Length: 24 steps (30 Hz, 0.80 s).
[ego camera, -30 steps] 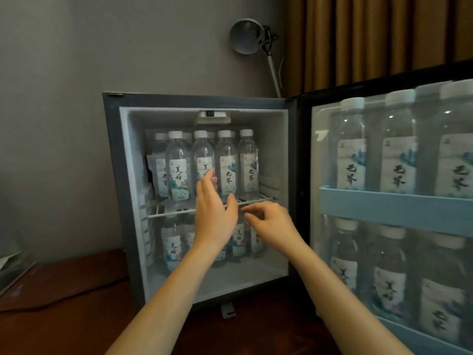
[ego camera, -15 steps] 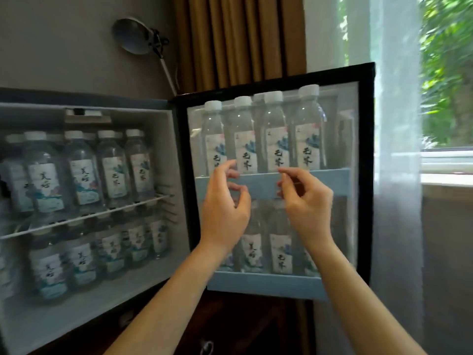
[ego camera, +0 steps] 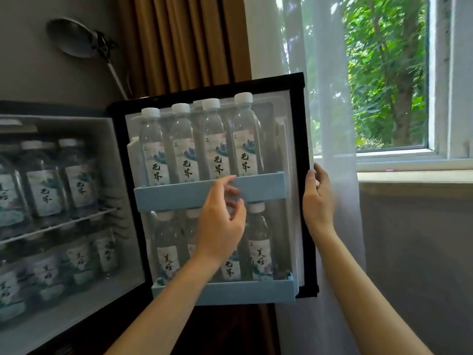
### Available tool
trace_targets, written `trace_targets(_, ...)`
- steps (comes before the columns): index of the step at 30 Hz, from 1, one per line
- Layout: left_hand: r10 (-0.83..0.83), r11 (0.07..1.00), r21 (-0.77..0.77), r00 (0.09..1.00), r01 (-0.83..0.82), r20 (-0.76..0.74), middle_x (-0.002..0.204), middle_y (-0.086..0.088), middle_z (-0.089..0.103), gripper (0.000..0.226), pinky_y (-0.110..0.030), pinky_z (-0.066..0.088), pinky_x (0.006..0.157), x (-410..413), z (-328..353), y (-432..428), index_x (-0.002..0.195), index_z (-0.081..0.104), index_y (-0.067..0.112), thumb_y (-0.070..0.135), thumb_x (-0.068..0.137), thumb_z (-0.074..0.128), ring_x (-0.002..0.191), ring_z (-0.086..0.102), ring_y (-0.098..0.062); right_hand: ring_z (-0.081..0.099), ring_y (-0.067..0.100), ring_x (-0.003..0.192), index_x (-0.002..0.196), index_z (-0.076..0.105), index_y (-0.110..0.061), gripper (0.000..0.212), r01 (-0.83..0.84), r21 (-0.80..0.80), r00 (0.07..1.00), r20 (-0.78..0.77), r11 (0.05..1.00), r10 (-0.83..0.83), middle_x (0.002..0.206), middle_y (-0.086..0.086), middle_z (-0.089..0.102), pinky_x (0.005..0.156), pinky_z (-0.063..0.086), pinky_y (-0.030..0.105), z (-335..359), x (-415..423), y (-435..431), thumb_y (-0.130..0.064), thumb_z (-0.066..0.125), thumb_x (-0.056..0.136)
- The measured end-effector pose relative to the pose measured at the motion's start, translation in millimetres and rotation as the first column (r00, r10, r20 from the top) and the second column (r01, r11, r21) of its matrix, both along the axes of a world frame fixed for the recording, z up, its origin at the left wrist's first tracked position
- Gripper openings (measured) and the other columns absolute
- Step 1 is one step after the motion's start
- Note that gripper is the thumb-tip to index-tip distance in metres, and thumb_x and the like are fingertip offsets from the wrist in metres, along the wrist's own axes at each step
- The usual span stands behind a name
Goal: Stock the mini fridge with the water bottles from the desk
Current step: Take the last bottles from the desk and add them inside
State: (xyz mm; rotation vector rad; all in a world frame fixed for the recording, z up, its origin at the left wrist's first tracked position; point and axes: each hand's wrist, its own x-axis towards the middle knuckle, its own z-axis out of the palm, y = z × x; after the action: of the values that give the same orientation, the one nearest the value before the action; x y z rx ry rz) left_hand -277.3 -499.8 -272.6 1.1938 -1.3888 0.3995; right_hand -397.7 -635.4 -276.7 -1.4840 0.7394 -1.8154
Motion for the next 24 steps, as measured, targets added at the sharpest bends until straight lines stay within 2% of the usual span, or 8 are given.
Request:
trace_targets(5,0.034,0.999,-0.009,0.999,-0.034,0.003,0.093,0.009,0.053,0.033,-0.012,0.048,0.067,3.7,-1.2,3.8,0.118,0.049,0.013,0.003,0.088,0.057,0.078,0.055,-0.005,0.044,0.02,0.126,0.138,0.04,-0.014,0.043,-0.079,0.047,0.996,-0.033,0.996,0.081,0.137,0.004,0.049,0.097,0.031,0.023,-5.0,4.2,-3.0,-0.034,0.033,0.1)
trace_targets(8,0.128,0.991,-0.051,0.985,-0.122,0.12,0.094,0.005,0.052,0.027,-0.01,0.046,0.069,7.7,-4.1,7.5,0.113,0.055,0.01,0.006,0.087,0.056,0.078,0.054,-0.008,0.048,0.018,0.119,0.135,0.042,-0.015,0.043,-0.092,0.07,0.995,-0.032,0.993,0.094,0.131,0.003,0.052,0.093,0.034,0.026,-2.3,4.4,0.1,-0.038,0.034,0.099)
trace_targets(12,0.245,0.968,-0.114,0.93,-0.222,0.275,0.1,0.002,0.051,0.033,-0.019,0.051,0.065,8.3,-6.4,14.9,0.11,0.06,0.01,0.025,0.085,0.044,0.08,0.055,-0.012,0.049,0.02,0.098,0.119,0.051,-0.012,0.043,-0.052,0.081,0.996,-0.066,0.995,0.058,0.102,0.0,0.055,0.082,0.033,0.029,5.5,-3.5,12.4,-0.044,0.03,0.099)
trace_targets(15,0.249,0.965,-0.155,0.93,-0.213,0.269,0.101,0.006,0.048,0.031,-0.02,0.051,0.066,6.9,-6.0,23.9,0.108,0.06,0.011,0.026,0.086,0.043,0.083,0.054,-0.01,0.049,0.025,0.092,0.097,0.054,-0.009,0.048,0.04,0.086,0.994,-0.106,0.995,-0.03,0.09,0.003,0.053,0.079,0.031,0.032,15.9,-15.6,23.1,-0.044,0.021,0.1)
trace_targets(17,0.258,0.959,-0.182,0.933,-0.216,0.251,0.1,0.005,0.049,0.03,-0.015,0.05,0.067,6.9,-5.1,30.8,0.106,0.061,0.009,0.025,0.088,0.043,0.081,0.054,-0.009,0.048,0.024,0.092,0.101,0.059,-0.005,0.054,0.078,0.072,0.99,-0.12,0.994,-0.069,0.093,0.007,0.054,0.079,0.031,0.032,20.9,-22.8,31.0,-0.042,0.02,0.101)
trace_targets(19,0.272,0.952,-0.207,0.936,-0.227,0.223,0.099,0.0,0.053,0.029,-0.01,0.047,0.066,6.4,-3.0,38.6,0.103,0.061,0.007,0.025,0.089,0.043,0.077,0.054,-0.009,0.045,0.023,0.081,0.095,0.061,0.001,0.056,0.092,0.034,0.991,-0.1,0.995,-0.088,0.084,0.008,0.052,0.069,0.027,0.029,24.0,-27.1,39.1,-0.04,0.023,0.101)
trace_targets(22,0.303,0.938,-0.243,0.927,-0.249,0.22,0.097,-0.002,0.053,0.026,-0.006,0.044,0.064,7.0,0.1,53.0,0.099,0.061,0.007,0.024,0.089,0.044,0.075,0.051,-0.005,0.039,0.023,0.064,0.065,0.045,-0.002,0.053,0.061,-0.048,0.995,-0.079,0.997,-0.065,0.061,0.007,0.044,0.059,0.026,0.039,30.4,-29.4,52.5,-0.038,0.03,0.101)
trace_targets(24,0.33,0.927,-0.266,0.912,-0.264,0.243,0.097,0.0,0.052,0.022,-0.006,0.045,0.066,9.8,2.3,63.6,0.096,0.06,0.008,0.023,0.089,0.045,0.079,0.05,-0.005,0.036,0.019,0.059,0.065,0.041,0.0,0.052,-0.001,-0.109,0.996,-0.091,0.994,-0.009,0.059,0.007,0.041,0.055,0.028,0.035,36.1,-29.3,59.9,-0.037,0.033,0.1)
